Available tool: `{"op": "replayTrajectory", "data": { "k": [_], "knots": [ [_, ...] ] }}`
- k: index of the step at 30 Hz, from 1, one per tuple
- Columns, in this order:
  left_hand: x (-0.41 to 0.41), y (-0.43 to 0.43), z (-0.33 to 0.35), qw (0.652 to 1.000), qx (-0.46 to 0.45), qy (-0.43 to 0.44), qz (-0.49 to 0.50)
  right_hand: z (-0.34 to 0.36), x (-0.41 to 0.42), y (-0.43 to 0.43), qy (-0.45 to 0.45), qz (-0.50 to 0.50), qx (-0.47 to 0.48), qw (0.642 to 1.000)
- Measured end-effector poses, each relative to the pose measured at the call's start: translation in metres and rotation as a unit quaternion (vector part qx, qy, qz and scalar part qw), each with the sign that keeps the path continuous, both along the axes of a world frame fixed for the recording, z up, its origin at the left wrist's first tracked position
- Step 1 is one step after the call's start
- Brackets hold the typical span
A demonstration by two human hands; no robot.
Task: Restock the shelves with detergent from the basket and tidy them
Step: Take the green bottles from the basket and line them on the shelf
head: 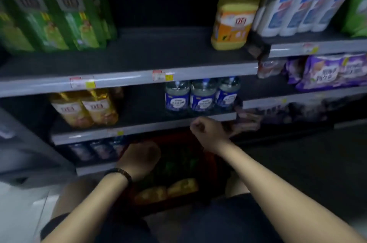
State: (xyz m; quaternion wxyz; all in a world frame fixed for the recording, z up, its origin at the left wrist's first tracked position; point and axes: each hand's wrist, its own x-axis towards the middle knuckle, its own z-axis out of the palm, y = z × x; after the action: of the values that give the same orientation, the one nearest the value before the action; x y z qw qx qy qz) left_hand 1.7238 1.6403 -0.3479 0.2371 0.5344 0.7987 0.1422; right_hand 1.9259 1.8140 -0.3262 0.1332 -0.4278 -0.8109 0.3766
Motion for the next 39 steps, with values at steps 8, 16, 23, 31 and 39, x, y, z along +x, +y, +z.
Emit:
{"op": "replayTrajectory", "data": {
  "k": [8, 16, 23, 31, 39],
  "knots": [
    [-0.003, -0.014, -0.084, 0.995, -0.071, -0.064, 0.010, -0.133, 0.006, -0.022, -0.159, 0.036, -0.135, 0.977],
    [-0.011, -0.018, -0.122, 0.977, -0.178, -0.115, 0.001, -0.250, -0.031, -0.030, -0.304, 0.135, -0.223, 0.916],
    [-0.006, -0.013, -0.119, 0.963, -0.202, -0.179, -0.018, -0.285, -0.038, -0.054, -0.356, 0.239, -0.131, 0.894],
    [-0.005, -0.011, -0.120, 0.956, -0.224, -0.188, -0.014, -0.303, -0.041, -0.050, -0.414, 0.217, -0.118, 0.876],
    [-0.002, -0.020, -0.124, 0.962, -0.217, -0.164, -0.014, -0.264, -0.035, -0.027, -0.294, 0.104, -0.151, 0.938]
  ]
}}
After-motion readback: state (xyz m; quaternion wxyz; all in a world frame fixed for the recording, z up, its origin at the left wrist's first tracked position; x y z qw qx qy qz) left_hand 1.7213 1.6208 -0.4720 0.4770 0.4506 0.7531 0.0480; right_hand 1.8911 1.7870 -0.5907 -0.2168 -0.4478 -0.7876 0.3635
